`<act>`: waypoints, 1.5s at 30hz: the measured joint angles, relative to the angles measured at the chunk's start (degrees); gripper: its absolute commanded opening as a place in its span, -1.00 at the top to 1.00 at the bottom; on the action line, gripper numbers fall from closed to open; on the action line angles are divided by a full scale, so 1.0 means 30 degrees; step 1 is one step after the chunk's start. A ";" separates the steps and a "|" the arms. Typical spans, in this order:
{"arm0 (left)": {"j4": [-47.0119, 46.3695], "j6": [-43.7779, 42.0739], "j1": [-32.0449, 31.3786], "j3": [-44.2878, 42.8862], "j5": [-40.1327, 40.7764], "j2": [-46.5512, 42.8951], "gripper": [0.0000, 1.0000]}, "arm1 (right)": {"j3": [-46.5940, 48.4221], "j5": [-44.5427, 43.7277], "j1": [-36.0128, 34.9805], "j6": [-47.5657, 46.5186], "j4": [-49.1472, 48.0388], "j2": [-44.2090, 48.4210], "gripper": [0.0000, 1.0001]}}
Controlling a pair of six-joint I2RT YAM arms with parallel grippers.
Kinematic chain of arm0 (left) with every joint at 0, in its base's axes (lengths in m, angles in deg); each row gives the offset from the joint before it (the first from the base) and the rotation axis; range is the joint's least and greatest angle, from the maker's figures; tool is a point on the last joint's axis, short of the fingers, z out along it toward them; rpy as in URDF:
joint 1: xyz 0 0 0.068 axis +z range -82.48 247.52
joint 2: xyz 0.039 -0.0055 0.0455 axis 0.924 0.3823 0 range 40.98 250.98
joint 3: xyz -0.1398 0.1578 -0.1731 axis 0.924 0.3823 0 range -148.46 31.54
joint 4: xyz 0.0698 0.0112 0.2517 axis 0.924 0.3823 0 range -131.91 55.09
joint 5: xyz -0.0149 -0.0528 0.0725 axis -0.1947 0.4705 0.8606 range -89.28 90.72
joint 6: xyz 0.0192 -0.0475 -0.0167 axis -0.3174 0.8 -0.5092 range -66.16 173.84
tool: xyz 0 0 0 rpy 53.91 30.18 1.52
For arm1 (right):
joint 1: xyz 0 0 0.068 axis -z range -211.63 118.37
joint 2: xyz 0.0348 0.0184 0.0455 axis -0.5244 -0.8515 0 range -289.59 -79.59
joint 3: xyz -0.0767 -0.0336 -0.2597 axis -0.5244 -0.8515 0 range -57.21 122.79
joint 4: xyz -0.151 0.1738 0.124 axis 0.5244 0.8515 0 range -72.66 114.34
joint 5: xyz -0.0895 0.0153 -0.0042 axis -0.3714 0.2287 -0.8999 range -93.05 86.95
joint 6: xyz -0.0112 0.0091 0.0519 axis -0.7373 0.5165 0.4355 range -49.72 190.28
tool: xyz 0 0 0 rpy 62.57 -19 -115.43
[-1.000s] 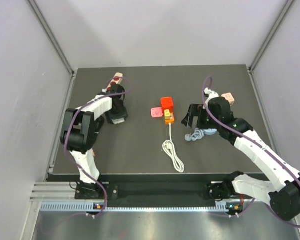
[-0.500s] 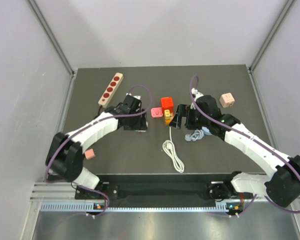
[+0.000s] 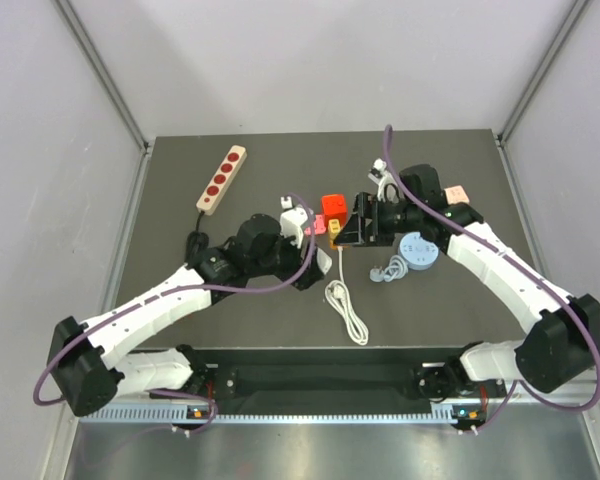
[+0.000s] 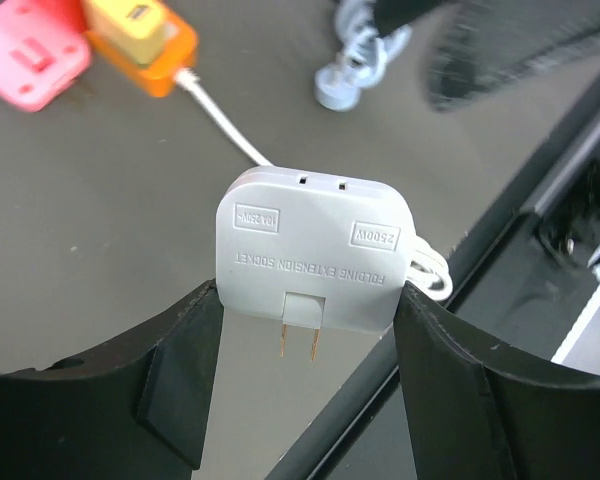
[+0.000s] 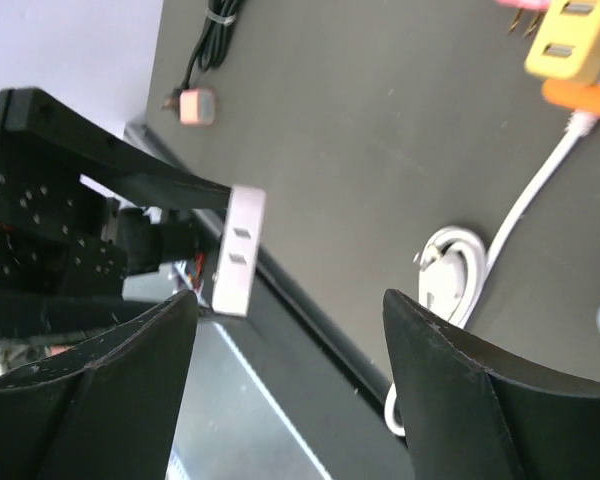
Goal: Insert the plug
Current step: Pick up the plug from the center of the board.
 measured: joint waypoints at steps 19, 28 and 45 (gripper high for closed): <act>0.0219 -0.2368 -0.4306 -0.1231 0.1931 0.0874 1.00 | -0.2557 0.3745 -0.1239 0.0029 0.0590 0.0393 -0.16; 0.0160 -0.3249 -0.4918 -0.2149 0.2273 0.1945 0.74 | -0.3395 0.4393 -0.1384 0.0874 -0.0597 0.0692 0.97; 0.0765 -0.1224 -0.2361 -0.4233 -0.1333 0.1246 -0.37 | -0.4044 0.4663 -0.0146 0.0699 -0.2055 0.3206 1.00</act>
